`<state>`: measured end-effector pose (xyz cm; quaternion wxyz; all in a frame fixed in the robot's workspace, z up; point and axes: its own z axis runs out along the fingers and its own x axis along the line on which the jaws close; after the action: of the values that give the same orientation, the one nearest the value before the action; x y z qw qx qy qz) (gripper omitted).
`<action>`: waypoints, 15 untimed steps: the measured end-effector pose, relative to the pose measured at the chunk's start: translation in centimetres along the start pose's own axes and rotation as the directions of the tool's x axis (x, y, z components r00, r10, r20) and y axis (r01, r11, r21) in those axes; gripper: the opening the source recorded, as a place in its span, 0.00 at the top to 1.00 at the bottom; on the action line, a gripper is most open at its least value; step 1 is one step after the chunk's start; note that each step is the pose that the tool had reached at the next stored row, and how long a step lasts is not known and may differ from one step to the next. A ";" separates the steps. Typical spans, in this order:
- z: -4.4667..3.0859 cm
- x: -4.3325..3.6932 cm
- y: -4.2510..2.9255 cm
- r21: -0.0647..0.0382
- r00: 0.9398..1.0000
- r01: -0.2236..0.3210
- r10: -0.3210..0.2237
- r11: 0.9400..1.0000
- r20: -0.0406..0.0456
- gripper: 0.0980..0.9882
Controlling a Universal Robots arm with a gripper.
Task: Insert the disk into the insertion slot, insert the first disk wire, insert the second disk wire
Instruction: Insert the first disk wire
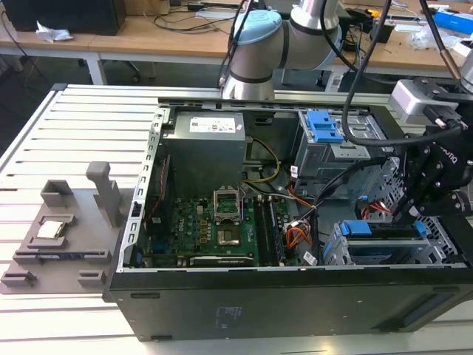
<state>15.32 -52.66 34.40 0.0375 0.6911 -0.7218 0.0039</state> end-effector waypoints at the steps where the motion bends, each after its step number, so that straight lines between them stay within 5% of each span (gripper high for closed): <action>1: 0.06 0.06 0.00 0.000 1.000 0.000 0.000 1.000 0.002 0.92; 6: 0.20 0.05 0.00 -0.001 1.000 0.001 -0.001 1.000 0.015 0.92; 15: 0.65 0.21 -0.03 0.000 1.000 0.010 -0.010 1.000 0.015 0.92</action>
<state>15.30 -52.90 33.76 0.0322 0.6945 -0.7187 -0.0014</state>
